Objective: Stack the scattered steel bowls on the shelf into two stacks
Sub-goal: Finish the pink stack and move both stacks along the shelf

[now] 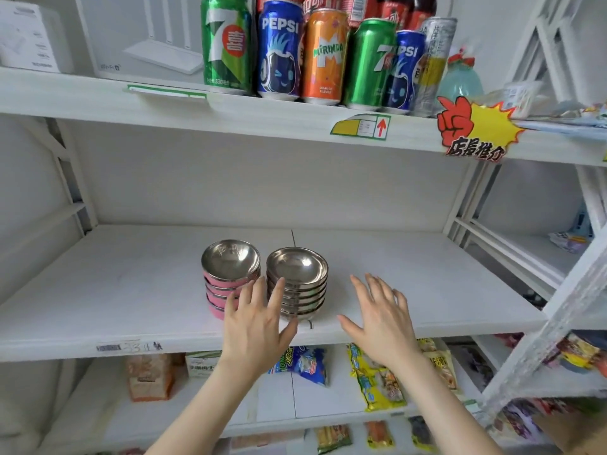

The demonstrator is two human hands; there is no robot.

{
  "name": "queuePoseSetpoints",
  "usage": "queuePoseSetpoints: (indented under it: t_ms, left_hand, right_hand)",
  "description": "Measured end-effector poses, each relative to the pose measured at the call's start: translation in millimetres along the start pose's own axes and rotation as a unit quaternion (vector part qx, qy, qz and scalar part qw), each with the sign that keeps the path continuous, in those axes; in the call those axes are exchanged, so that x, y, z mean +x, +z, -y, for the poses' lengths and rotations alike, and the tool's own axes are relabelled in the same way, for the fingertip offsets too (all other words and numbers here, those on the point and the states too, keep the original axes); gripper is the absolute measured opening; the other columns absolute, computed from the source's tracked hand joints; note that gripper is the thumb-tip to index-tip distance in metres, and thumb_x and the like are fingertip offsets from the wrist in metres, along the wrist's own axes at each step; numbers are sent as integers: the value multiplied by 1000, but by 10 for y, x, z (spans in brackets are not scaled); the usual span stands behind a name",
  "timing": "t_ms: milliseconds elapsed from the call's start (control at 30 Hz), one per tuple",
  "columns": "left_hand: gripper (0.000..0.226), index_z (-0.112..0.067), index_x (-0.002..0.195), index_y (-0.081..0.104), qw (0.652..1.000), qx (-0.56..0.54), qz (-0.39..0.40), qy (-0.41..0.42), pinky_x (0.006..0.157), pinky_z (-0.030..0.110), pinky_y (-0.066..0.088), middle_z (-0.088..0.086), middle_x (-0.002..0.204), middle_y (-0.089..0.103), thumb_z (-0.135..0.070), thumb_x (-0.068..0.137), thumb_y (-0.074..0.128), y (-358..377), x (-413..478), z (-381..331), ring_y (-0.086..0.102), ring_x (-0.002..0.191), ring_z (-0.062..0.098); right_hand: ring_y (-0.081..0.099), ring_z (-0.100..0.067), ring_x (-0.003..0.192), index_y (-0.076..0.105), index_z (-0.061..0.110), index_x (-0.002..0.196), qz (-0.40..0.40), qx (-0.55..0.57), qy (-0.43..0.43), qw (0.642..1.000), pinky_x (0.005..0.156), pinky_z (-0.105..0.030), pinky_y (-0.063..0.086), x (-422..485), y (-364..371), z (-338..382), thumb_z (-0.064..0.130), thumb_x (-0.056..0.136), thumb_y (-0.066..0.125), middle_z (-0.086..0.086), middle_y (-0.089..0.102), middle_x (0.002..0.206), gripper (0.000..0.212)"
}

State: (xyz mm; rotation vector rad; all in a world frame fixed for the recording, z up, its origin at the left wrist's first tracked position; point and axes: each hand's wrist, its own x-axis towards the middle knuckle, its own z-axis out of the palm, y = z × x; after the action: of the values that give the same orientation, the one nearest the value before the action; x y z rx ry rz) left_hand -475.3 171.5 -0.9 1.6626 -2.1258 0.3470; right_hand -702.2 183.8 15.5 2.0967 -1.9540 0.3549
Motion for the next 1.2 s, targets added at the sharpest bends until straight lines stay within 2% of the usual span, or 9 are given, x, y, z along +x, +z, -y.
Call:
queuePoseSetpoints:
  t_ms: [133,267,533,667,733,833,1000,1100,1200]
  left_hand:
    - [81,-21,148,30,987,-121,65,-86,89,42,49,7,134,49,-69,81,30,300,118,-31,49,118,29]
    - [87,-22,153,10,915,-338,126,-180,112,41,30,6,155,28,-68,86,39,632,314,5,28,141,26]
    - [67,-28,149,23,809,-521,102,-252,111,32,24,-7,151,37,-58,92,42,899,616,-16,32,140,15]
    - [61,-34,146,27,788,-550,91,-261,110,29,25,-16,139,43,-57,92,44,946,694,3,37,128,5]
    - [63,-36,146,26,772,-566,102,-271,112,37,31,-21,133,43,-58,90,45,956,724,18,38,121,4]
    - [66,-41,145,22,763,-576,111,-270,110,47,36,-26,127,43,-60,88,49,954,742,17,40,122,5]
    - [48,-47,129,34,775,-572,98,-249,105,39,43,-32,118,54,-54,87,57,982,748,-3,46,111,-14]
    - [57,-47,131,37,784,-567,84,-238,102,27,37,-29,123,56,-60,80,59,1031,744,-23,47,117,-13]
    - [67,-42,134,39,790,-559,86,-237,105,32,38,-27,124,57,-67,75,58,1064,739,-93,48,120,-7]
  right_hand:
    - [21,-20,142,18,24,148,63,128,37,989,112,-41,25,221,271,-119,66,86,36,-2,26,155,77]
    - [22,-20,143,17,25,149,136,318,107,932,114,-42,25,509,525,-105,64,85,44,2,23,157,79]
    - [33,-15,138,27,27,146,176,531,161,813,112,-37,29,901,911,20,69,79,50,2,34,152,82]
    - [49,1,109,43,35,126,200,612,161,748,100,-35,39,1046,988,72,55,86,52,11,50,133,45]
    - [49,2,107,43,36,128,213,632,163,727,98,-39,43,1098,1024,79,53,87,53,19,52,124,45]
    - [49,1,108,40,35,131,225,654,161,704,91,-38,48,1150,1064,95,52,85,55,22,52,120,51]
    - [53,1,108,42,31,130,202,668,150,700,93,-35,48,1172,1089,116,51,80,64,17,56,122,58]
    - [55,1,109,43,32,129,187,666,152,706,94,-35,48,1152,1118,90,59,70,66,16,59,122,69]
    - [56,2,109,44,34,129,178,668,152,706,92,-33,47,1108,1129,28,59,69,66,17,59,123,68]
